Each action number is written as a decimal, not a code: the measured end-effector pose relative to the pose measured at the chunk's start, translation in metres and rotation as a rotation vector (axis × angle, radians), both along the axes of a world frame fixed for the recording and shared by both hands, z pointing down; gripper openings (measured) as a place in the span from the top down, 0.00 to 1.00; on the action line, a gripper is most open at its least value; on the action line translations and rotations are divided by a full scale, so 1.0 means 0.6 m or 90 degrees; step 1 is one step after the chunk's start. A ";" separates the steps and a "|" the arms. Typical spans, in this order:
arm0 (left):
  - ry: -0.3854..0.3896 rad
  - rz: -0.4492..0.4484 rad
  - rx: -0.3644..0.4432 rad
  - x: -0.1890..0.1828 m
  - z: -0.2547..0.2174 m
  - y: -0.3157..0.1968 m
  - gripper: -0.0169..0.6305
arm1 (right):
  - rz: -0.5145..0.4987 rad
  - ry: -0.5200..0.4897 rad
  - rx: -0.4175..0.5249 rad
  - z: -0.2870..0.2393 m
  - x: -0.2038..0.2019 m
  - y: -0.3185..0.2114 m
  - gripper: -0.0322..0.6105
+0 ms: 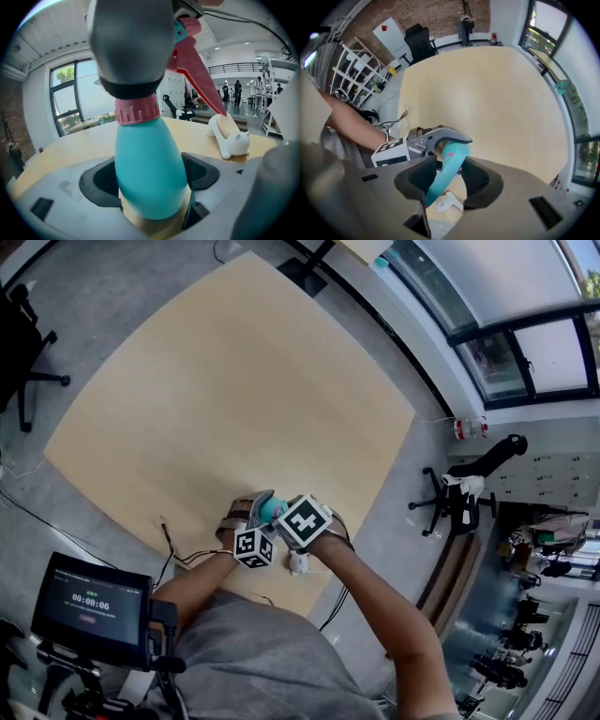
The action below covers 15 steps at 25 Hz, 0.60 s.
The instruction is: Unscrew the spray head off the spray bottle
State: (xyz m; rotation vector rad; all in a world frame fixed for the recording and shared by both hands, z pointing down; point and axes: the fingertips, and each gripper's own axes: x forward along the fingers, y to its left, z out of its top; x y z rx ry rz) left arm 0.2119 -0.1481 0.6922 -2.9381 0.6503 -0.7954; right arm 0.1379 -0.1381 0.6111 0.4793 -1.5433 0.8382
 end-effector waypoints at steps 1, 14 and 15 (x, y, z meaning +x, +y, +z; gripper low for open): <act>0.010 0.010 -0.006 0.003 -0.001 0.000 0.38 | -0.026 0.016 -0.003 0.000 0.010 0.000 0.69; 0.020 0.240 -0.031 0.012 0.007 0.025 0.38 | -0.722 0.074 0.221 -0.014 0.066 -0.024 0.55; 0.026 0.215 -0.036 0.013 0.006 0.019 0.38 | -0.538 0.049 0.230 -0.034 0.074 -0.044 0.53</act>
